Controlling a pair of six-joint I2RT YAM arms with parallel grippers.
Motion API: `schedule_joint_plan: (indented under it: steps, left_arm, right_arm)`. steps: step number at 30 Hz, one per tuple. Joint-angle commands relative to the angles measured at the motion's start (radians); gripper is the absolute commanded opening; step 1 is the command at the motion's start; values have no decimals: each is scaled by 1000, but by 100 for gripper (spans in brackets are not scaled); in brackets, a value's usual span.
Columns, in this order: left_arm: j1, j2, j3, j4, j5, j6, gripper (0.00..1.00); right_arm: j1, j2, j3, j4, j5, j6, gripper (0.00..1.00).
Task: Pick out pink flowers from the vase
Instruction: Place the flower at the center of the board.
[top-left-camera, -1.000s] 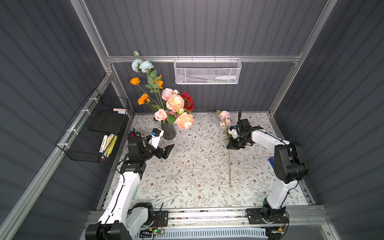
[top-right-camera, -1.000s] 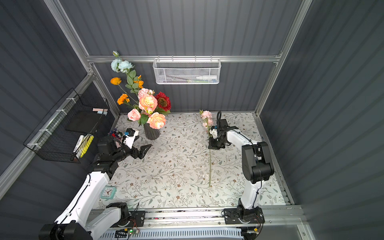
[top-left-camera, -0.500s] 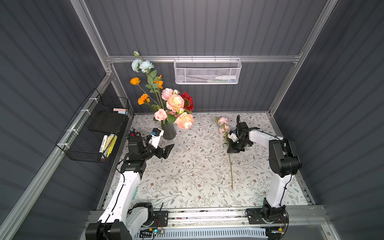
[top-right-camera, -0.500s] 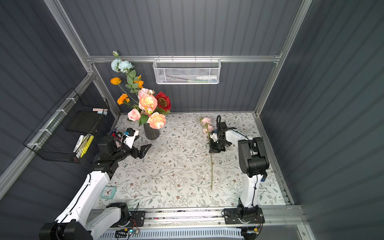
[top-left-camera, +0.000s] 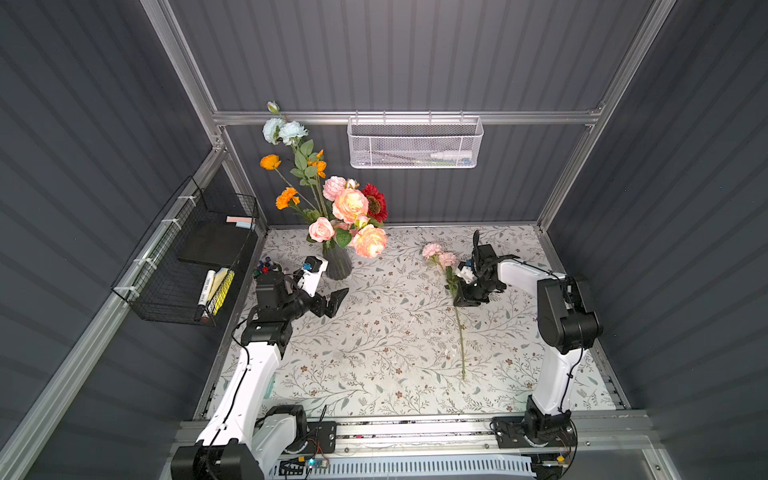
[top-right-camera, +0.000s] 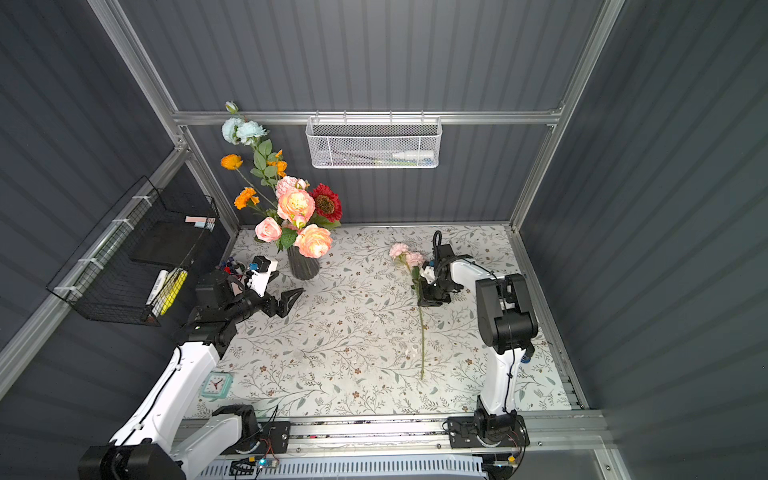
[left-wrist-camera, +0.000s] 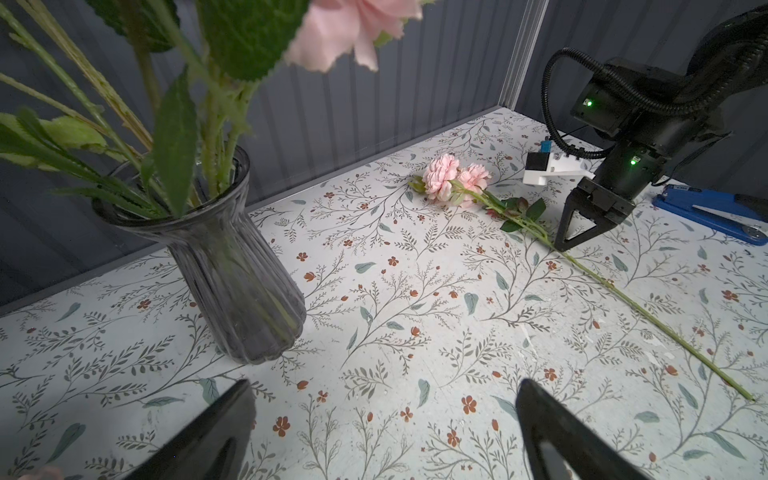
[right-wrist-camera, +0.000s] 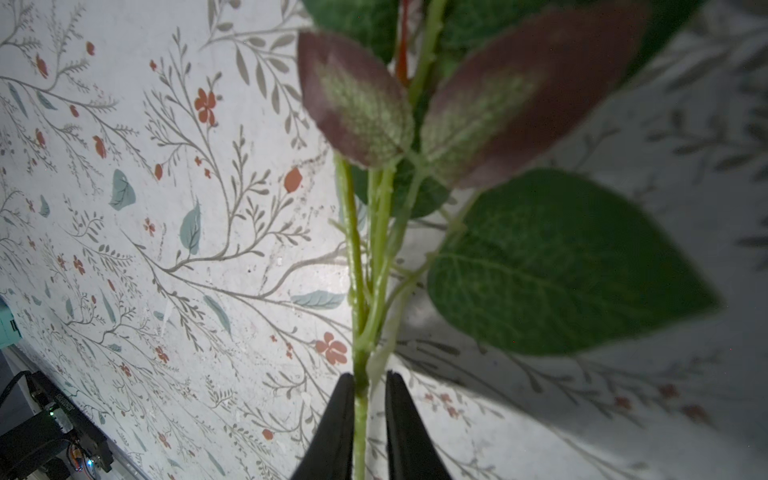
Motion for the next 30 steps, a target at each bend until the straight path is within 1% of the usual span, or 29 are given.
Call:
schedule_joint_plan:
  steps: [1,6,9,12,15,17,19,22,23,25,27,28,30]
  left_arm:
    - [-8,-11,19,-22,11,9,99]
    - [-8,-24,12,-10,-1,5,99]
    - [-9,-35,3,13,-24,2,99]
    - [-8,-38,-1,36,-40,0,98]
    - [-8,-20,9,43,-47,9,92]
    - [-8,0,16,54,-49,12,87]
    - [-8,14,27,75,-56,15,82]
    - [-8,14,17,141,-53,39,76]
    - [-8,9,3,176,-52,48,75]
    - [-6,-2,-26,246,-31,71,62]
    - [-5,-11,-62,318,-35,85,60]
    - [-2,-14,-77,351,-31,94,56]
    - [3,-19,-100,417,-36,97,55]
  right_arm:
    - [-4,-37,9,-11,-15,-9,22]
    - [-3,-134,-16,-1,-25,-9,35]
    - [7,-255,-69,60,-44,-11,46]
    - [36,-403,-158,166,-24,0,58]
    - [65,-522,-224,254,-10,18,68]
    - [104,-594,-272,315,-10,25,74]
    - [157,-644,-311,375,5,20,78]
    - [235,-682,-356,455,27,11,86]
    - [257,-685,-367,483,26,13,97]
    - [289,-686,-378,514,17,16,99]
    - [311,-685,-393,561,5,27,99]
    - [320,-683,-401,585,5,35,99]
    - [334,-681,-416,634,-5,48,99]
